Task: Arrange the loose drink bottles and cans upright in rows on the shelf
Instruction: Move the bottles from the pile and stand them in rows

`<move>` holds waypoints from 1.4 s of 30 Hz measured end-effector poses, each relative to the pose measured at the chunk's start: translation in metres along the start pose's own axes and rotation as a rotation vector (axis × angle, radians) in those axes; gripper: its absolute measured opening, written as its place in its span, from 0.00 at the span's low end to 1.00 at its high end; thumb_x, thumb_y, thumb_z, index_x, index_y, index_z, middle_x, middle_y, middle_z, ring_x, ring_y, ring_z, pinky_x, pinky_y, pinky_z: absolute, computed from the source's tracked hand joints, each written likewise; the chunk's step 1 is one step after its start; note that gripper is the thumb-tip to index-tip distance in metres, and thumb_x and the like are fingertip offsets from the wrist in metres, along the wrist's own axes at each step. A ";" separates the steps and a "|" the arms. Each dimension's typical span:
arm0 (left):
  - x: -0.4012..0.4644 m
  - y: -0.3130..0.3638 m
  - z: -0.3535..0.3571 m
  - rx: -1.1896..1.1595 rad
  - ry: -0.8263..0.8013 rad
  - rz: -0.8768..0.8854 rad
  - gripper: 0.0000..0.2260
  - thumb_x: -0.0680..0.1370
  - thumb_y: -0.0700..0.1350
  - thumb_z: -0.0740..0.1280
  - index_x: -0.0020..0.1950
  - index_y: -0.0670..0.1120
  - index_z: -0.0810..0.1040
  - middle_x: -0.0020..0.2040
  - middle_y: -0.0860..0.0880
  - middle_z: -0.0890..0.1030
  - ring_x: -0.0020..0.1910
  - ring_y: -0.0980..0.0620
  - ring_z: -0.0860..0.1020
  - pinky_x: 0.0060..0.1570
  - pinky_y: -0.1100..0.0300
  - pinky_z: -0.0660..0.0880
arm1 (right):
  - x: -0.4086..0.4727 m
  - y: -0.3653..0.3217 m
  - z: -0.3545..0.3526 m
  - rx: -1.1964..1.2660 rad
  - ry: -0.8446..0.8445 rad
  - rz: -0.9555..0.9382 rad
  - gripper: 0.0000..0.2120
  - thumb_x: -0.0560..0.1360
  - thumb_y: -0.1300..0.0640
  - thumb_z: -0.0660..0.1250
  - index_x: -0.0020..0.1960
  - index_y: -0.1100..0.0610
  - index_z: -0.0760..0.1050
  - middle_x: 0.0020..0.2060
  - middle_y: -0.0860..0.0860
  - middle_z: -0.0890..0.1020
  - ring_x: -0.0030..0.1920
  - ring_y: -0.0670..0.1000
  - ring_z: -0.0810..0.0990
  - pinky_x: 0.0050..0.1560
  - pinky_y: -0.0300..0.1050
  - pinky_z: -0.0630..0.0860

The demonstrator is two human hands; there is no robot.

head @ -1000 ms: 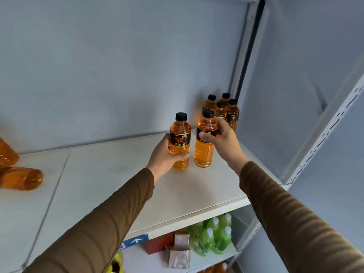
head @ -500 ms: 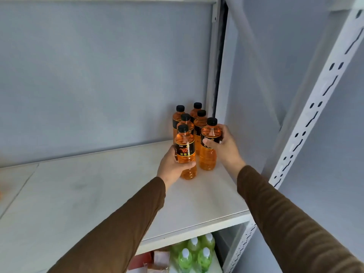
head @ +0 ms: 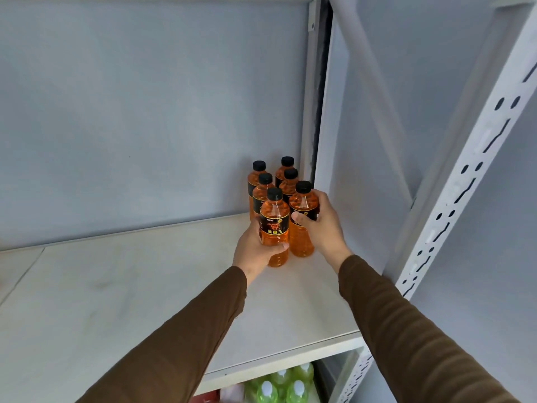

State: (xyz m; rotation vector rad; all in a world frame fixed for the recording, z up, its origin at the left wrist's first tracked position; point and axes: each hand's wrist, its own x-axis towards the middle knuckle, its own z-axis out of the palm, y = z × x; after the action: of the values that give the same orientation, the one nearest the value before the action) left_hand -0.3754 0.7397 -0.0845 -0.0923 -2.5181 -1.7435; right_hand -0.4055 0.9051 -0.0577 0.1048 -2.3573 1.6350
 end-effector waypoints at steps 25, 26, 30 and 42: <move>-0.011 0.003 -0.010 0.092 0.030 -0.033 0.33 0.71 0.50 0.78 0.71 0.51 0.66 0.69 0.50 0.75 0.68 0.46 0.73 0.68 0.44 0.72 | -0.014 -0.012 -0.001 -0.036 -0.047 0.042 0.35 0.77 0.56 0.69 0.78 0.46 0.56 0.71 0.46 0.69 0.71 0.49 0.69 0.71 0.57 0.68; -0.012 0.003 -0.012 0.098 0.029 -0.038 0.32 0.71 0.50 0.78 0.69 0.51 0.66 0.69 0.49 0.75 0.68 0.46 0.74 0.67 0.45 0.72 | -0.015 -0.015 -0.002 -0.041 -0.039 0.056 0.37 0.77 0.56 0.70 0.78 0.46 0.54 0.72 0.47 0.68 0.72 0.50 0.68 0.71 0.58 0.67; -0.025 0.001 -0.025 0.149 0.047 -0.044 0.29 0.71 0.51 0.78 0.66 0.54 0.66 0.69 0.49 0.74 0.66 0.47 0.73 0.64 0.53 0.73 | -0.023 -0.029 -0.004 -0.079 0.034 0.048 0.43 0.76 0.56 0.71 0.80 0.49 0.47 0.77 0.50 0.60 0.77 0.53 0.59 0.75 0.59 0.61; -0.094 -0.022 -0.146 0.494 0.122 0.065 0.27 0.76 0.53 0.72 0.74 0.50 0.69 0.72 0.50 0.71 0.71 0.51 0.67 0.66 0.62 0.63 | -0.099 -0.106 0.052 -0.381 0.180 -0.546 0.20 0.76 0.62 0.66 0.67 0.54 0.73 0.66 0.50 0.74 0.66 0.52 0.67 0.69 0.44 0.65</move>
State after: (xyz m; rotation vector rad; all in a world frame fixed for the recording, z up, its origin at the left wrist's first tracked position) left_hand -0.2800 0.5947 -0.0628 -0.0344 -2.7289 -1.0265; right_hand -0.2969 0.8094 -0.0039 0.4567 -2.1937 0.8941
